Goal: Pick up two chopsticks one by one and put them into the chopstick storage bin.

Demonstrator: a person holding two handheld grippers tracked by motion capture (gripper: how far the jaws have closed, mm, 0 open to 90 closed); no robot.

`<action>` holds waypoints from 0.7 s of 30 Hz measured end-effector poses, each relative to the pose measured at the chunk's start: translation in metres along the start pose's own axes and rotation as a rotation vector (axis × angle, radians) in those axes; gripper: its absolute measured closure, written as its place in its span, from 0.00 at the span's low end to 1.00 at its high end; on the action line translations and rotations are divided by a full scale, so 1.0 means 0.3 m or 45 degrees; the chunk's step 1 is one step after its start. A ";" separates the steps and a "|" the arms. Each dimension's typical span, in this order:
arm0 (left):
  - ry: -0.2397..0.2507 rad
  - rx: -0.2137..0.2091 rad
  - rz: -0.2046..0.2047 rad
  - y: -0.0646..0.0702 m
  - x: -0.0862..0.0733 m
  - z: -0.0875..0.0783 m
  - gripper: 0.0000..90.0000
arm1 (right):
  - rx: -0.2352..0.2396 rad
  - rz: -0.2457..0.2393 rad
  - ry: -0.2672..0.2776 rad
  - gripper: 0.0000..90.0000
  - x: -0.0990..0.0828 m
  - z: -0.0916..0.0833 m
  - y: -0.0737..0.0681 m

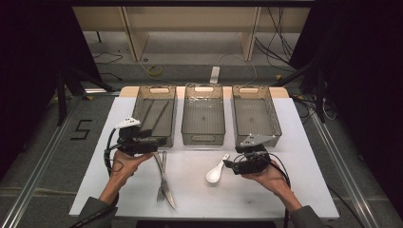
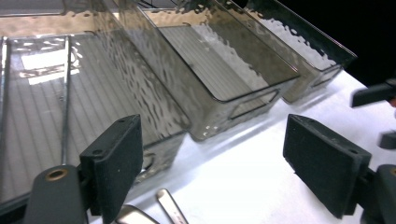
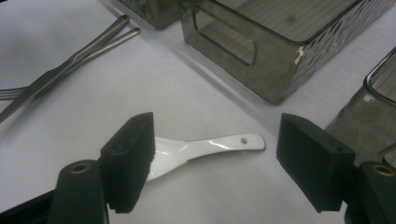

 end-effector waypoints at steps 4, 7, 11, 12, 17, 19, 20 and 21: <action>0.001 -0.011 0.008 0.023 -0.003 -0.013 0.20 | 0.010 0.021 0.013 0.37 0.018 0.022 0.007; -0.005 -0.021 0.019 0.038 -0.012 -0.021 0.19 | 0.020 0.026 0.013 0.39 0.030 0.042 0.008; -0.006 -0.031 0.029 0.053 -0.024 -0.037 0.19 | 0.018 0.036 0.002 0.43 0.038 0.069 0.012; -0.004 -0.028 0.028 0.054 -0.026 -0.042 0.18 | 0.014 0.036 -0.001 0.45 0.040 0.075 0.013; 0.024 -0.032 0.025 0.063 -0.038 -0.067 0.18 | 0.014 0.038 -0.012 0.52 0.049 0.103 0.017; 0.040 -0.036 0.016 0.070 -0.043 -0.075 0.18 | 0.013 0.037 -0.019 0.56 0.050 0.114 0.019; 0.045 -0.039 0.020 0.075 -0.046 -0.081 0.18 | 0.012 0.039 -0.022 0.57 0.051 0.118 0.020; 0.049 -0.037 0.020 0.078 -0.047 -0.083 0.18 | 0.012 0.036 -0.029 0.59 0.051 0.123 0.023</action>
Point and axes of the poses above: each handheld gripper's, and its own axes: z roughly forward along the jaws, x roughly out of its top, y roughly to its right, the point moved 7 cm from there along z, roughly forward along the jaws, and after that the axes turned 11 degrees about z, right-handed, at the moved point
